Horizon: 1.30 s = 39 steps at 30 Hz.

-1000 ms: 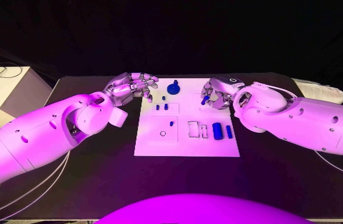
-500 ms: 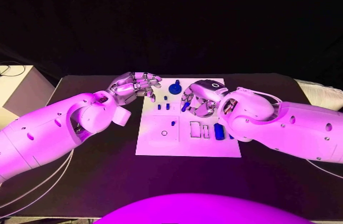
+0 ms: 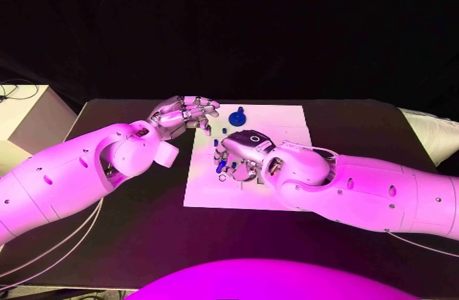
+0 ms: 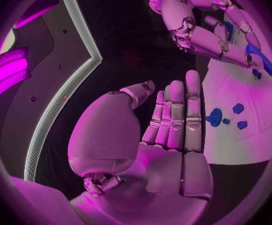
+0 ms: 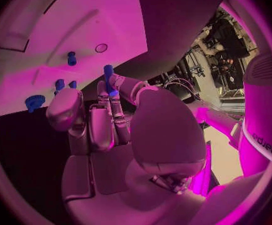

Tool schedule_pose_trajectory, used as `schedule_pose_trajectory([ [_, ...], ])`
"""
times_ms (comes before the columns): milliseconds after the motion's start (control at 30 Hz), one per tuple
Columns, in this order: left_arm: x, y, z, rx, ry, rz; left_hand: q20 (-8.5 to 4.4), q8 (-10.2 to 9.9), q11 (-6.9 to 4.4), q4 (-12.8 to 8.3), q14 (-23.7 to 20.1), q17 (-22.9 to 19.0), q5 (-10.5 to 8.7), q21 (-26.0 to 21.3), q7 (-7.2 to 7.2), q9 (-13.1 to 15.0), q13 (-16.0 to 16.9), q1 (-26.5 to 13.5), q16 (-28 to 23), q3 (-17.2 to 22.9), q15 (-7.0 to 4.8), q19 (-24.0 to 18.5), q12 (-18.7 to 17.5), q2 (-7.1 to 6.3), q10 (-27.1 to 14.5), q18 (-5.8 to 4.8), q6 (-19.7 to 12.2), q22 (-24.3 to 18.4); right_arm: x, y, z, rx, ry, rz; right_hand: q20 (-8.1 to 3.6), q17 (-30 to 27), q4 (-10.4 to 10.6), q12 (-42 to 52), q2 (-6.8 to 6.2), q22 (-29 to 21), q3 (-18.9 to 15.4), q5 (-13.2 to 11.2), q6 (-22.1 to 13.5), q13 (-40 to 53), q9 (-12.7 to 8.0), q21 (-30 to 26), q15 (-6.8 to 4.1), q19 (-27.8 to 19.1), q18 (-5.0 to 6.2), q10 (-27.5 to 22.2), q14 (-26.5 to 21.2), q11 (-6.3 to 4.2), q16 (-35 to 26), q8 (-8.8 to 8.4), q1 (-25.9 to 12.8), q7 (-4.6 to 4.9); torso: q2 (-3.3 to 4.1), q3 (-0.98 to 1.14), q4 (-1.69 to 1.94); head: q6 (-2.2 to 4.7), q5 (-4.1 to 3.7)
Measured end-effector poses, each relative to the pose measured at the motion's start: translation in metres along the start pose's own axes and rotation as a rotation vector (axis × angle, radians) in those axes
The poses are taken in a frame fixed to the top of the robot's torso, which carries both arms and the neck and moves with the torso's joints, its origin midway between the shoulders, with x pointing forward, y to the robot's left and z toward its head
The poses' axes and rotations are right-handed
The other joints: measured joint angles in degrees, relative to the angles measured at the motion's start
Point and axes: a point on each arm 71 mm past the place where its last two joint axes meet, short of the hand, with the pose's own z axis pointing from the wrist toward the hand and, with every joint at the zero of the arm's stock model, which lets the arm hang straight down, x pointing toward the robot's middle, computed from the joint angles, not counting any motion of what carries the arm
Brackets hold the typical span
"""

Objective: Assemble the parts on the task board

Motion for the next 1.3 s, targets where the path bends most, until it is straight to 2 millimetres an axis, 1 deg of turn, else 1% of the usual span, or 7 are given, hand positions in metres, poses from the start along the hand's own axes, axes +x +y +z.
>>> schedule_pose_trajectory([
  [267, -0.001, -0.001, -0.001, 0.007, -0.006, 0.001, 0.0, 0.0, 0.0, 0.0, 0.0, 0.0, 0.0, 0.0, 0.0, 0.0, 0.0, 0.0, 0.0, 0.0, 0.0, 0.0, 0.0, 0.0, 0.0, 0.0, 0.0, 0.0, 0.011, -0.001, 0.003, 0.002, 0.017, -0.014, 0.0, -0.1, -0.2, 0.0, 0.0, 0.0, 0.1, 0.0, -0.1, 0.0, 0.0, 0.0, 0.0, 0.0, 0.0, 0.0, 0.0, 0.0, 0.0, 0.17, 0.0, 0.05, 0.01, 0.01, -0.05, -0.29, 0.26],
  [433, -0.002, -0.001, -0.002, 0.011, -0.011, 0.0, 0.0, 0.0, 0.0, 0.0, 0.0, 0.0, 0.0, 0.0, 0.0, 0.0, -0.1, 0.0, 0.0, 0.0, 0.0, 0.0, 0.0, 0.0, 0.0, 0.0, 0.0, -0.1, 0.016, 0.002, 0.005, -0.003, 0.027, -0.023, 0.0, -0.1, -0.2, 0.1, -0.01, 0.0, 0.1, 0.3, -0.1, 0.0, 0.0, 0.0, 0.0, 0.0, 0.0, 0.0, 0.0, 0.0, 0.0, 0.17, 0.0, 0.07, 0.03, 0.09, -0.08, -0.49, 0.4],
  [500, -0.002, -0.002, -0.002, 0.012, -0.012, 0.0, 0.0, 0.0, 0.0, 0.0, 0.0, 0.0, 0.0, 0.0, 0.0, 0.0, -0.1, 0.0, 0.0, 0.0, 0.0, 0.0, 0.0, 0.0, 0.0, 0.0, 0.0, -0.1, 0.017, 0.001, 0.006, -0.002, 0.03, -0.029, 0.0, -0.1, -0.2, 0.1, -0.01, 0.0, 0.1, 0.3, -0.1, 0.0, 0.0, 0.0, 0.0, 0.0, 0.0, 0.0, 0.0, 0.0, 0.0, 0.17, 0.0, 0.06, 0.03, 0.12, -0.08, -0.58, 0.46],
  [733, -0.003, -0.002, -0.002, 0.014, -0.016, 0.0, 0.0, 0.0, 0.0, 0.0, 0.0, 0.0, 0.0, 0.0, 0.0, 0.0, -0.1, 0.0, 0.0, 0.0, 0.0, 0.0, 0.0, 0.0, 0.0, 0.0, 0.0, -0.1, 0.019, -0.001, 0.005, 0.003, 0.042, -0.046, 0.0, -0.1, -0.2, 0.1, -0.01, 0.0, 0.1, 0.3, -0.1, 0.0, 0.0, 0.0, 0.0, 0.0, 0.0, 0.0, 0.0, 0.0, 0.0, 0.17, 0.0, 0.08, 0.02, 0.12, -0.13, -0.84, 0.59],
  [967, -0.004, -0.002, -0.002, 0.014, -0.017, -0.001, 0.0, 0.0, 0.2, 0.0, 0.0, 0.0, 0.0, -0.2, 0.0, -0.1, -0.1, 0.0, 0.0, 0.0, 0.0, 0.0, 0.0, 0.0, 0.2, 0.0, 0.0, -0.1, 0.021, -0.003, 0.004, 0.008, 0.06, -0.06, 0.0, -0.1, -0.4, 0.1, -0.01, 0.0, 0.2, 0.3, -0.3, 0.1, 0.1, 0.0, 0.0, 0.0, 0.0, 0.0, 0.0, -0.01, 0.0, 0.16, 0.0, 0.05, 0.02, 0.12, -0.15, -0.88, 0.68],
  [1167, -0.004, -0.002, -0.002, 0.014, -0.018, -0.001, 0.0, 0.0, 0.2, 0.0, 0.0, 0.0, 0.0, -0.2, 0.0, -0.1, -0.1, 0.0, 0.0, 0.0, 0.0, 0.0, 0.0, 0.0, 0.2, 0.0, 0.0, -0.1, 0.022, -0.004, 0.004, 0.012, 0.077, -0.07, 0.0, -0.1, -0.4, 0.0, -0.08, 0.0, 0.1, 0.3, -0.3, 0.0, 1.2, 0.0, 0.0, 0.0, 0.0, 0.0, 0.0, -0.01, 0.0, 0.11, 0.1, 0.08, 0.03, 0.13, -0.15, -0.88, 0.7],
  [1300, -0.004, -0.002, -0.002, 0.014, -0.018, -0.001, 0.0, 0.0, 0.2, 0.0, 0.0, 0.0, 0.0, -0.2, 0.0, -0.1, -0.1, 0.0, 0.0, 0.0, 0.0, 0.0, 0.0, 0.0, 0.2, 0.0, 0.0, -0.1, 0.024, -0.004, 0.004, 0.012, 0.082, -0.072, 0.01, -0.1, -0.4, 0.0, -0.08, 0.0, 0.1, 0.3, -0.2, 0.0, 1.6, 0.0, 0.0, 0.0, 0.0, 0.0, 0.0, -0.01, 0.0, 0.01, 0.1, -0.09, 0.03, 0.14, -0.15, -0.89, 0.69],
])
